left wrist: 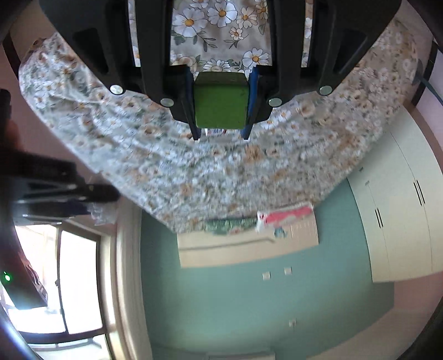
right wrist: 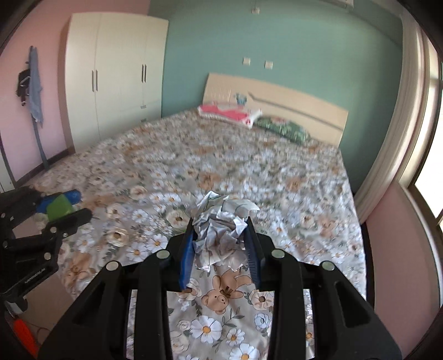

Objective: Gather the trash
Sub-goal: 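Lift the green block and crumpled foil and carry both toward the bin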

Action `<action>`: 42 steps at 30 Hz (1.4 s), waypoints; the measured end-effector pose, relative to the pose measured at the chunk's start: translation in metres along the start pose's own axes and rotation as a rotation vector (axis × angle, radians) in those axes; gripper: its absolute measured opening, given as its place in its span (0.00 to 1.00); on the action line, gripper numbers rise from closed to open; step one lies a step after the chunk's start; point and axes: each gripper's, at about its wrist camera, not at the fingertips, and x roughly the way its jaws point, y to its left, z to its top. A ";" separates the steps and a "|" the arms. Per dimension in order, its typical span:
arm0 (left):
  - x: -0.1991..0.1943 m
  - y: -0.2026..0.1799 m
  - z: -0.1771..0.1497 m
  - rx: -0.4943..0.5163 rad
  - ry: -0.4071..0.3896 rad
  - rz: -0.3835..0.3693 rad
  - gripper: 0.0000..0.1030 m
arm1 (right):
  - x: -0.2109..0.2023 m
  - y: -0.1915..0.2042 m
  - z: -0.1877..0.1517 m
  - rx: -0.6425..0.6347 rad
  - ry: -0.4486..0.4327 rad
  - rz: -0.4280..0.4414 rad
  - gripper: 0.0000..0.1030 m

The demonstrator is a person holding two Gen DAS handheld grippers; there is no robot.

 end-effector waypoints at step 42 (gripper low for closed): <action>-0.150 -0.015 -0.138 0.125 0.169 0.056 0.31 | -0.181 0.100 -0.161 -0.196 0.104 0.087 0.33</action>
